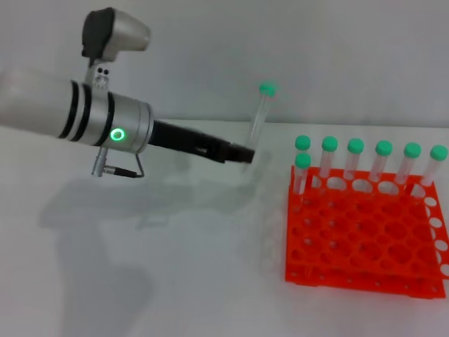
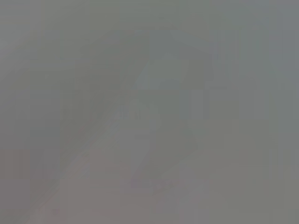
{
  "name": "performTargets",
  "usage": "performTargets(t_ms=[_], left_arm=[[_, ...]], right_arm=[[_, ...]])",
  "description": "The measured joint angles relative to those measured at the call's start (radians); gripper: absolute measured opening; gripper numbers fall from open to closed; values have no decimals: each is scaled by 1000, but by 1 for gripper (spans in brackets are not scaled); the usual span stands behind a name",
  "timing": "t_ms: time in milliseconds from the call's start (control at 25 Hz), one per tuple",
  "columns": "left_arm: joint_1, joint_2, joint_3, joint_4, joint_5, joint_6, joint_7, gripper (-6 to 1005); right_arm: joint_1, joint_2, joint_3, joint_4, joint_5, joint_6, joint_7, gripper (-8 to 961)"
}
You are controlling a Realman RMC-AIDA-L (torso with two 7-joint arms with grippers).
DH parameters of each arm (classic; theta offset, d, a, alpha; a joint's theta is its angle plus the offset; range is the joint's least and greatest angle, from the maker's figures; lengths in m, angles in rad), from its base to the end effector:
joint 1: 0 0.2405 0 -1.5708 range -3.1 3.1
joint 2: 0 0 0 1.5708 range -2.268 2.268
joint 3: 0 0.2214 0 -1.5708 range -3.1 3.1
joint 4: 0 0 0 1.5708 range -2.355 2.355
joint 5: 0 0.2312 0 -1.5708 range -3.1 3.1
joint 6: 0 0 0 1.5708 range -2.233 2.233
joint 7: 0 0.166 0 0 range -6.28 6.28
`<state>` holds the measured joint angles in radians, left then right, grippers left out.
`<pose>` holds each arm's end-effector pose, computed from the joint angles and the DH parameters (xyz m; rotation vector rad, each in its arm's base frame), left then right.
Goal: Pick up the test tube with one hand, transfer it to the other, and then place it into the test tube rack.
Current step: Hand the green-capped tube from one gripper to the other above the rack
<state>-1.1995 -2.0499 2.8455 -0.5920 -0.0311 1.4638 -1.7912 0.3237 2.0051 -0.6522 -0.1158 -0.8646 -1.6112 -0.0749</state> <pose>-0.1640 0.4331 0.0038 -2.6726 -1.0648 -0.3781 0.3255 0.3000 0.0850 -1.4997 -0.1086 0.5438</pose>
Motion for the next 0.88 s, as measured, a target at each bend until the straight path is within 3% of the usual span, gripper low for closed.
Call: performTargets(t_ms=[320,560,880], left_arm=[[148,-3,0,-5,-298,142,315,191],[197,-25,0,7,-316,158,458,191],[236,-27,0,98,-323,161,617,191]], right_arm=[[-20,-15,-42,-163,-44,114,380,103],[-11,-31,-63,-231,-138,147,570,106],[-2,-15,-120,-284,-198,139,646,125]])
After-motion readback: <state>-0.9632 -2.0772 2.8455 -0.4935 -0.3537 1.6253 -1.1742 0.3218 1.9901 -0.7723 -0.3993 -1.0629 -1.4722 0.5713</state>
